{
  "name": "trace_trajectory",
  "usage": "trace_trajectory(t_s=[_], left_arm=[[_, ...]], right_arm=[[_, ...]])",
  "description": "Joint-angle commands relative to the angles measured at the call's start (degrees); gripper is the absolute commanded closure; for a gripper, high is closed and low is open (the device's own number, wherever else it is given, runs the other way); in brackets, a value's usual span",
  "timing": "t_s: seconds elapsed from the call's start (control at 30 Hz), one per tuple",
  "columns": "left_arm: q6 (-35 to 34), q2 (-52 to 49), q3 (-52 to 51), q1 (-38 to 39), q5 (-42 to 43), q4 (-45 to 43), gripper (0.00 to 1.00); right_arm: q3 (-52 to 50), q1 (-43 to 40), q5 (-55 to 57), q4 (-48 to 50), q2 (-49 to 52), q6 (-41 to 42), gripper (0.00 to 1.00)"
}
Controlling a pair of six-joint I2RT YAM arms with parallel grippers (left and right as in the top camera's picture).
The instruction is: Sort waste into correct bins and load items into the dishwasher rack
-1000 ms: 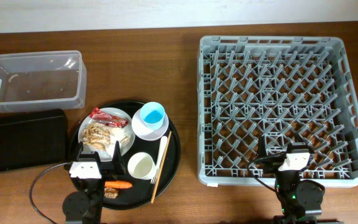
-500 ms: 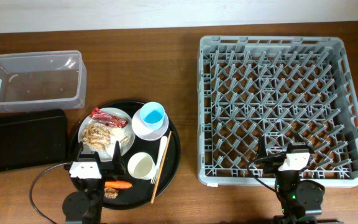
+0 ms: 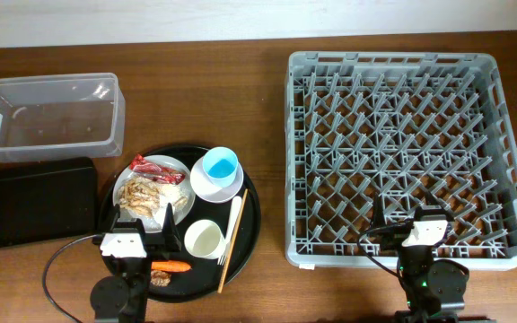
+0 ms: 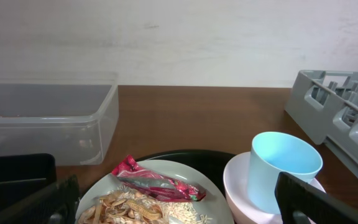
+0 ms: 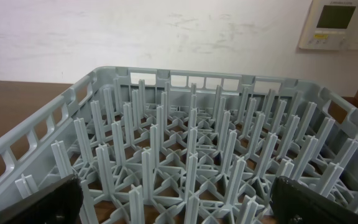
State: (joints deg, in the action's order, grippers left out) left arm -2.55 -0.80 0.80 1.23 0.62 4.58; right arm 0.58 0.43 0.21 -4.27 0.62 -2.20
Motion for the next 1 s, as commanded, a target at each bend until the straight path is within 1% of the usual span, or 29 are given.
trace_trajectory(t_s=[0.0, 0.67, 0.73, 0.8, 0.87, 0.97], left_arm=[[0.9, 0.2, -0.3, 0.3, 0.5, 0.2, 0.01], [0.9, 0.2, -0.3, 0.3, 0.8, 0.2, 0.01], [0.9, -0.2, -0.3, 0.2, -0.5, 0.2, 0.01], [0.7, -0.6, -0.2, 0.1, 0.7, 0.2, 0.01], [0.5, -1.2, 1.2, 0.1, 0.6, 2.8, 0.01], [0.5, -3.3, 6.0, 0.1, 0.6, 11.6, 0.01]], right_arm=[[-0.3, 0.3, 0.5, -0.4, -0.2, -0.4, 0.01], [-0.3, 0.3, -0.3, -0.3, -0.2, -0.3, 0.01], [-0.3, 0.3, -0.8, -0.3, -0.2, -0.3, 0.01], [0.1, 0.3, -1.3, -1.0, -0.1, 2.0, 0.01], [2.4, 0.3, -4.1, -4.5, 0.4, 4.0, 0.01], [8.0, 0.3, -7.3, -12.8, 2.8, 4.6, 0.01]])
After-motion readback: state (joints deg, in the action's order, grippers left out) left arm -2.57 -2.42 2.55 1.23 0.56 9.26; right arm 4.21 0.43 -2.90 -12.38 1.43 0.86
